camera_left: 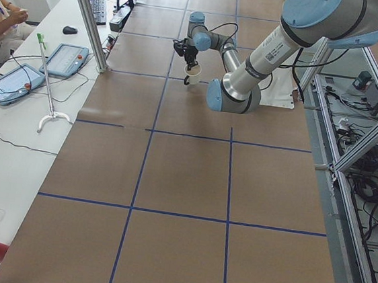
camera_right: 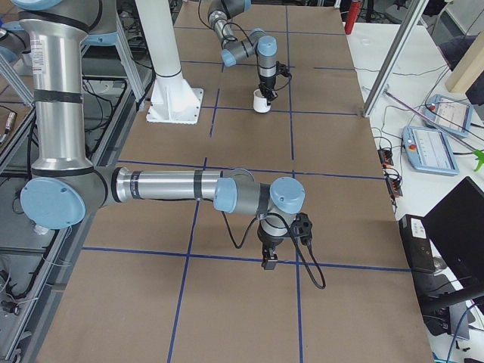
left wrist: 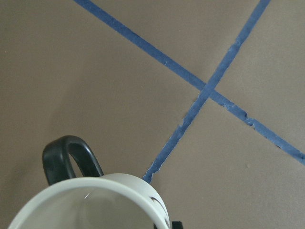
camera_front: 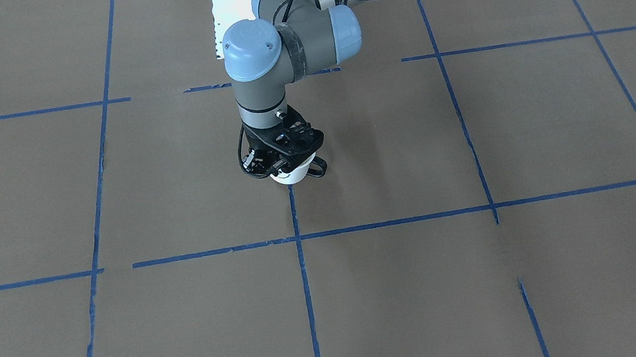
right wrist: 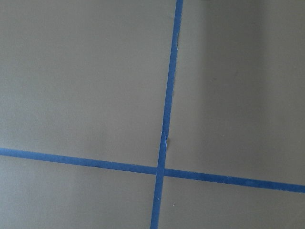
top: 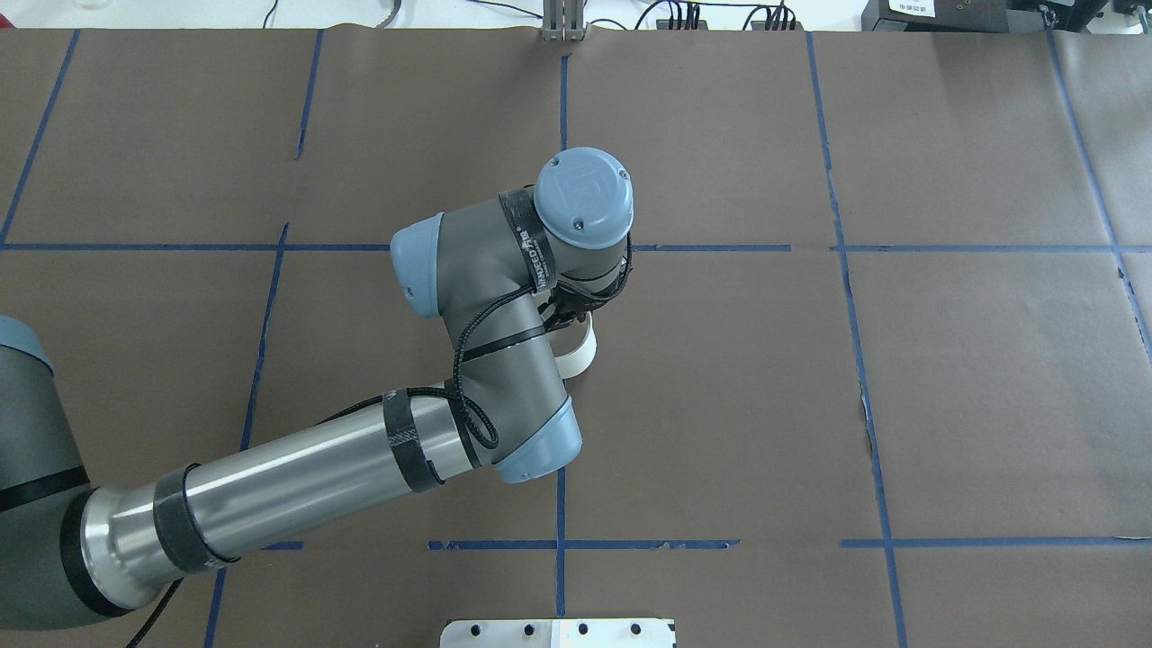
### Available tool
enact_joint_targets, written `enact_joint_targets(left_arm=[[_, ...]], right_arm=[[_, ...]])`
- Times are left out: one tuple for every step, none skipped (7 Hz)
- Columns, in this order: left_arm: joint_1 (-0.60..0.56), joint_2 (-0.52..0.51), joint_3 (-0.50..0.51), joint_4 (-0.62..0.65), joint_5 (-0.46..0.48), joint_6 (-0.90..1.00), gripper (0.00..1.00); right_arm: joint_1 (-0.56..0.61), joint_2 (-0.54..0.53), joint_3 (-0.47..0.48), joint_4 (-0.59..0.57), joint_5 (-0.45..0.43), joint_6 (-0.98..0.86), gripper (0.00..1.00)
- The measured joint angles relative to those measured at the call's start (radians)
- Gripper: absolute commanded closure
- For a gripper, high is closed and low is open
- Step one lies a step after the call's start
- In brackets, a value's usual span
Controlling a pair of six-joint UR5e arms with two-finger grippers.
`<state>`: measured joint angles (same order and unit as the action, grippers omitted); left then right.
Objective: Flip mug
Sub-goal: 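Rotate the left wrist to turn the mug opening upward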
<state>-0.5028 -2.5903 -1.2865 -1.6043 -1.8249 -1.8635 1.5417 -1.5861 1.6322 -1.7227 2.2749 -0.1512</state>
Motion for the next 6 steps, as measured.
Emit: enact_joint_targets(left_arm=[[0.005, -0.024, 0.025, 0.025, 0.007, -0.006, 1.00], [0.007, -0.039, 0.038, 0.042, 0.017, -0.008, 1.00], [0.008, -0.053, 0.045, 0.059, 0.036, -0.009, 1.00], [0.009, -0.066, 0.050, 0.079, 0.053, -0.009, 1.00], [0.011, -0.075, 0.057, 0.093, 0.065, -0.009, 1.00], [0.018, -0.082, 0.069, 0.101, 0.084, -0.010, 1.00]], right_arm=[[0.000, 0.000, 0.000, 0.000, 0.000, 0.000, 0.00], [0.000, 0.000, 0.000, 0.000, 0.000, -0.001, 0.00], [0.000, 0.000, 0.000, 0.000, 0.000, -0.001, 0.00], [0.000, 0.000, 0.000, 0.000, 0.000, -0.001, 0.00], [0.000, 0.000, 0.000, 0.000, 0.000, -0.001, 0.00], [0.000, 0.000, 0.000, 0.000, 0.000, -0.001, 0.00]])
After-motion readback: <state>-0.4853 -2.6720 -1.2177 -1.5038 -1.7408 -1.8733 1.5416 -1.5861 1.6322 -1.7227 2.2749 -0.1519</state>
